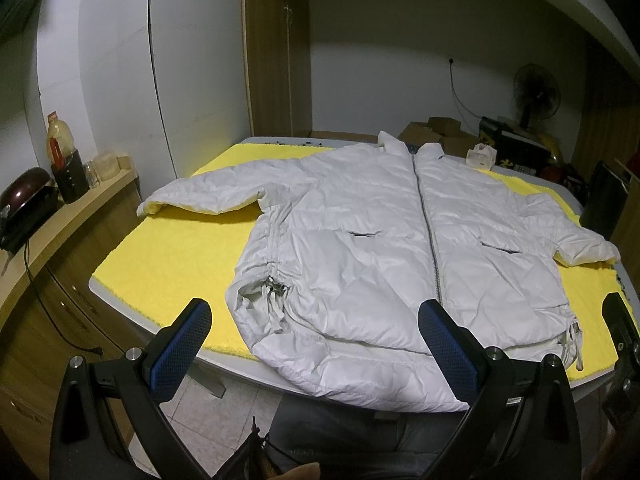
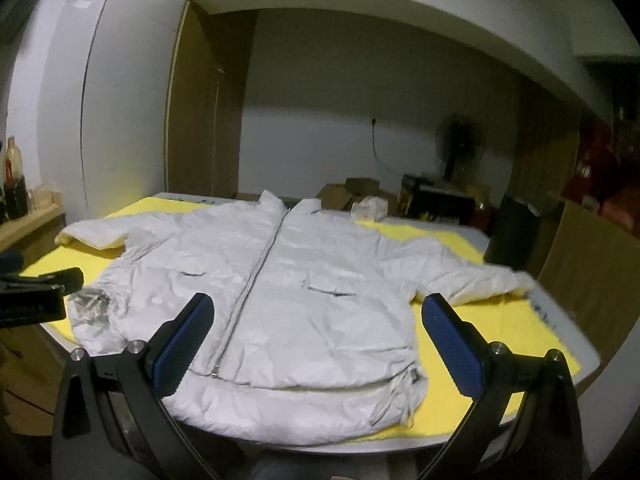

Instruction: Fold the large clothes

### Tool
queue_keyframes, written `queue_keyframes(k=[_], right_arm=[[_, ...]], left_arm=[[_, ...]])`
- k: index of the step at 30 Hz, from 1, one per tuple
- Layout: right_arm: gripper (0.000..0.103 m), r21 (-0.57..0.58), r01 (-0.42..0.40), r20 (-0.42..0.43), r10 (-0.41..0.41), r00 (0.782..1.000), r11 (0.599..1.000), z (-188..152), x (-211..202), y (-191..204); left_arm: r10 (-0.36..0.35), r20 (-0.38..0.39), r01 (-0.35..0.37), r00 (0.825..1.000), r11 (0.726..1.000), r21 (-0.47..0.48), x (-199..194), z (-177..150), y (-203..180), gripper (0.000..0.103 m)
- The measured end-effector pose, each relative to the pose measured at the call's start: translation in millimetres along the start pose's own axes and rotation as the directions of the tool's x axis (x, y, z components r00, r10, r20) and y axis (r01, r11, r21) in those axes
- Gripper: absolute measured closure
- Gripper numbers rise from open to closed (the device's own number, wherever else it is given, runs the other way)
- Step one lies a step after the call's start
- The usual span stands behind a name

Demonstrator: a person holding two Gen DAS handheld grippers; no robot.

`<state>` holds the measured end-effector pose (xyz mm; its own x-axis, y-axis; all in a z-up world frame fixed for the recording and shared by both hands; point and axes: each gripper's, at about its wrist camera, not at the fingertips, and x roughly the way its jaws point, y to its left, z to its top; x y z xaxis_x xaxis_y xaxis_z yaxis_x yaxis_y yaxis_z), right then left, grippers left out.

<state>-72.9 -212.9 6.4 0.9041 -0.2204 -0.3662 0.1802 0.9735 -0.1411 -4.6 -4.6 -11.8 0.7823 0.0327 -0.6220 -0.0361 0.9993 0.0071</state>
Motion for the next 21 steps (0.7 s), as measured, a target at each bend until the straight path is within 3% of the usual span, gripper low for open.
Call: queue_keyframes(k=[4,7,21], right_arm=[[0.000,0.019,-0.027,-0.013,0.027,1.000,0.999,0.2,2.8,-3.9],[0.000,0.044,-0.108,-0.033,0.110,0.993,0.993,0.4,6.5,-5.1],[0.000,0.019,-0.123,-0.013,0.123,0.992,0.992,0.1,2.4,3.1]], left_arm=[[-0.004,-0.004,0.004,1.000,1.000,-0.003,-0.1,-2.7,-1.1,0.000],[-0.009,-0.011,0.009,1.000,1.000,-0.002,1.8,1.0,-0.3,0.000],[-0.076,-0.021,0.076,0.997,0.997,0.021,0.6,-7.1,-9.1,0.000]])
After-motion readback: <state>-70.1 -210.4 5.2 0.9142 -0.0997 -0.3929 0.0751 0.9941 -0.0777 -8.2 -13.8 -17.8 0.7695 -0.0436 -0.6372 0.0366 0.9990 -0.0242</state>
